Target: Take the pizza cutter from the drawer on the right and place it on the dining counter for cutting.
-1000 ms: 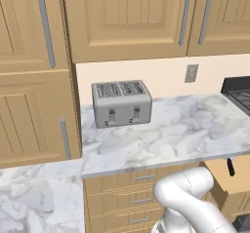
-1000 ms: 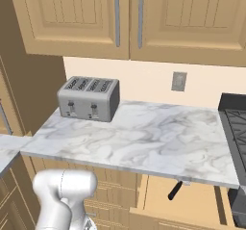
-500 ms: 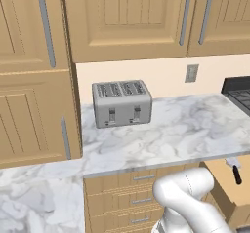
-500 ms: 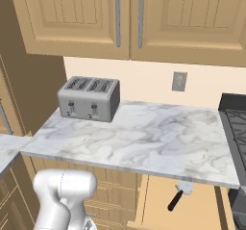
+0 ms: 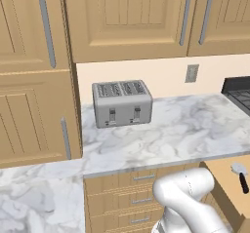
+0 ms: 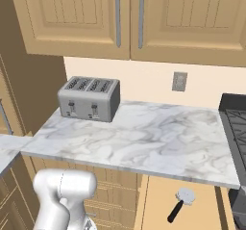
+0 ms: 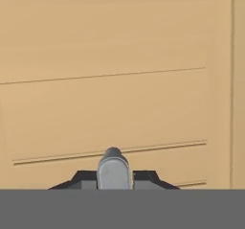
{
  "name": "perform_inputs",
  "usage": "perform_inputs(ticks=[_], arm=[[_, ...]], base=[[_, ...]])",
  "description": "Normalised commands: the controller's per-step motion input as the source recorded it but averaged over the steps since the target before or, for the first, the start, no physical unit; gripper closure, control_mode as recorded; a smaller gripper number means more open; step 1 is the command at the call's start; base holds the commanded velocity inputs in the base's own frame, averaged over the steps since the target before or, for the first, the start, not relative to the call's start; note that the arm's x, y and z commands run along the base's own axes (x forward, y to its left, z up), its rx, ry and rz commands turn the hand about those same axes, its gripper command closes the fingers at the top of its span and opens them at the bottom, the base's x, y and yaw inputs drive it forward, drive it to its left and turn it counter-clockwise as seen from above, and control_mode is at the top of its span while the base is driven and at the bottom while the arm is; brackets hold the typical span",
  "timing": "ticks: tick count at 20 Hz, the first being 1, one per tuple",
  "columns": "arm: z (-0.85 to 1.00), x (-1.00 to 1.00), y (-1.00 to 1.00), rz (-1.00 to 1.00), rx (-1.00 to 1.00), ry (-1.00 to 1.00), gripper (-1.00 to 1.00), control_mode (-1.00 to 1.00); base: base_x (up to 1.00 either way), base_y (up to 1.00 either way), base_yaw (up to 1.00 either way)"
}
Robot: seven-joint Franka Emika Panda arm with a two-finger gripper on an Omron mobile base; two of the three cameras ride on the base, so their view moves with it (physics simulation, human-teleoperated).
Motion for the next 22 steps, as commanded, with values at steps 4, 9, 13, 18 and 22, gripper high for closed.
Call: perform_inputs(ticks=[4,9,13,18,22], arm=[[-0.07,-0.58,-0.34,0.0,0.01,0.0,1.0,-1.0],[-0.03,-0.62,-0.37,0.0,0.03,0.0,1.0,-1.0],[0.0,-0.45,-0.23,0.0,0.02,0.0,1.0,-1.0],[0.0,-0.53,-0.29,0.0,0.03,0.0,1.0,-1.0],[0.0,-0.45,-0.28,0.0,0.01,0.0,1.0,-1.0]], base=[[0.0,0.0,0.0],[0.0,0.0,0.0],[0.0,0.0,0.0],[0.0,0.0,0.0],[0.0,0.0,0.0]])
